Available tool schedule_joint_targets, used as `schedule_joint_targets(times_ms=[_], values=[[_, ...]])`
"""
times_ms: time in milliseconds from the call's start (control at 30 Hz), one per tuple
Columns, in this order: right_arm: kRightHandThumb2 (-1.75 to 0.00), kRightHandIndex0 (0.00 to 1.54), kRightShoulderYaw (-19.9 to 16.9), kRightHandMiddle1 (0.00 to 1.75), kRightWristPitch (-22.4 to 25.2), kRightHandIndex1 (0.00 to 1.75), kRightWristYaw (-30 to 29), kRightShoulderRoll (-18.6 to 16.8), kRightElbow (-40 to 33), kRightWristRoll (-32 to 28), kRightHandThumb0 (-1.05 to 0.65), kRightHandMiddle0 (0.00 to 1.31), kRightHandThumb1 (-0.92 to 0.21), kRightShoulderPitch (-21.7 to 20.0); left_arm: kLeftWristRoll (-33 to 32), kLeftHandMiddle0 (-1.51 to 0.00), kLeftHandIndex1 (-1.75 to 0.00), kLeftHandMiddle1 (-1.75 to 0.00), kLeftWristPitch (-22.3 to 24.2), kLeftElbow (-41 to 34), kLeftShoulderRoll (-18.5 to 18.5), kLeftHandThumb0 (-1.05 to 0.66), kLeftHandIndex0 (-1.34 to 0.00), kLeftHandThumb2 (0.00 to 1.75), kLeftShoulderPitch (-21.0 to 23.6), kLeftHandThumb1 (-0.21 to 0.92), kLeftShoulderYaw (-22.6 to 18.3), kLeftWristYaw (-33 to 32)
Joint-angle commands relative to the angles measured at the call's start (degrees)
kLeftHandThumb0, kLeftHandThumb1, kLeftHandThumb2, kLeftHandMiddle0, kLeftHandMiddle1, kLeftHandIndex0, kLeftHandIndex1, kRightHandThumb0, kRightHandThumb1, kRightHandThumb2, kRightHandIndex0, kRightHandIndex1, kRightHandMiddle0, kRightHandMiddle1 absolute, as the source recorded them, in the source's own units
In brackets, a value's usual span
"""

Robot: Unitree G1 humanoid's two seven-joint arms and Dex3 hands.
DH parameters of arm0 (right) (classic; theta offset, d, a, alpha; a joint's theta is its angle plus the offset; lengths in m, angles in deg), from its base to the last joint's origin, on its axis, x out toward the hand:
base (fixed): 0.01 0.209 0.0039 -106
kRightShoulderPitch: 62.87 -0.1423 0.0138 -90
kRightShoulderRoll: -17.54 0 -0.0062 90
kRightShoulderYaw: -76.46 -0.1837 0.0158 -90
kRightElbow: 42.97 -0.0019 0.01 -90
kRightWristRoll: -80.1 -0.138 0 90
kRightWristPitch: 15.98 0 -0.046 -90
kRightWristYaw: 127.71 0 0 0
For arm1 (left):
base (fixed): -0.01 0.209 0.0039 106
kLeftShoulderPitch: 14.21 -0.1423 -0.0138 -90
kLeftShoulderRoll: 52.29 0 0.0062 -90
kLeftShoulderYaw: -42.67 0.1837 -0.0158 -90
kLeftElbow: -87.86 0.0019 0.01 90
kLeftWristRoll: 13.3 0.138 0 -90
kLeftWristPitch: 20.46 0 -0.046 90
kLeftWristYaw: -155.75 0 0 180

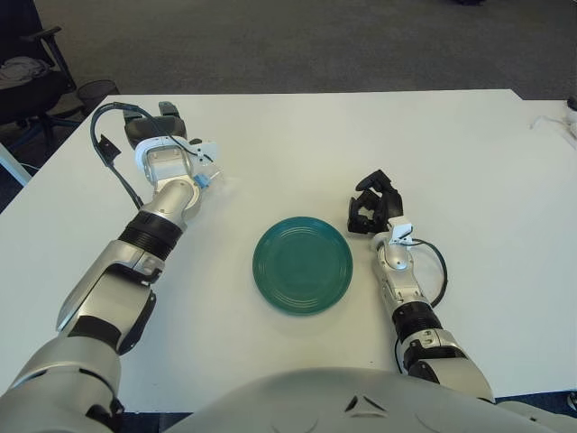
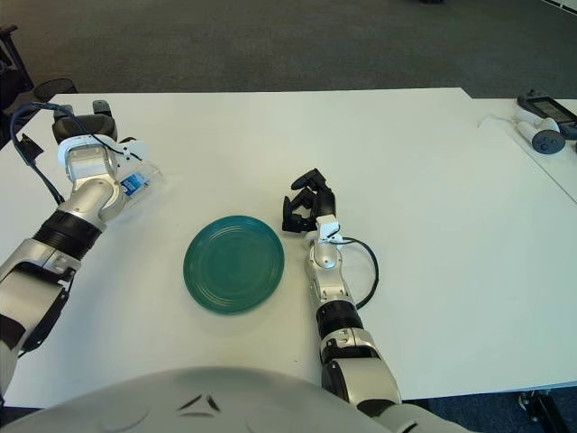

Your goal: Put the bottle into the plate.

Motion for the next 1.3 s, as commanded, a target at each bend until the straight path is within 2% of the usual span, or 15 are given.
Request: schedule_joint_targets(times_ms=[0,133,433,800,1267], values=[[-1.55,0.76,-0.9,1.75,6.3,1.74,0.0,0.2,7.3,-0.9,0.00,0.52,-0.12,6.2,-1.8,-0.09,0.00,-0.01,0.1,-0.4,0.3,-1.05,0.00,1.11,-0.6,0.92,-0.6,0.7],[-1.58,0.78,-1.0,1.75,6.8,1.75,0.0,0.2,7.2,-1.0,0.00,0.54,-0.10,6.1,-2.8,-0.10,0.00,-0.01,-0.8,-0.1,-0.3,-1.05,0.00,1.08,-0.3,0.92,0.5,2.8],[-1.59,0.78,-1.2,1.75,6.4,1.75,0.1,-0.1,6.8,-1.4,0.00,0.55,-0.09,6.6,-3.4,-0.16,0.00,-0.03,-5.9,-0.9,-3.2,-1.05,0.00,1.16,-0.1,0.92,3.3,9.9],[-1.57,0.77,-1.2,1.75,6.8,1.75,0.4,-0.2,6.4,-1.3,0.00,0.53,-0.11,6.7,-3.6,-0.18,0.00,-0.03,-6.6,-3.0,-3.1,-1.05,0.00,1.17,-2.6,0.92,2.8,9.9],[-1.55,0.76,-0.5,1.75,6.7,1.75,-0.3,0.0,6.6,-0.5,0.00,0.52,-0.12,6.7,-4.9,-0.19,0.00,-0.01,-7.0,4.5,0.1,-1.05,0.00,1.16,-2.5,0.92,4.9,7.0]])
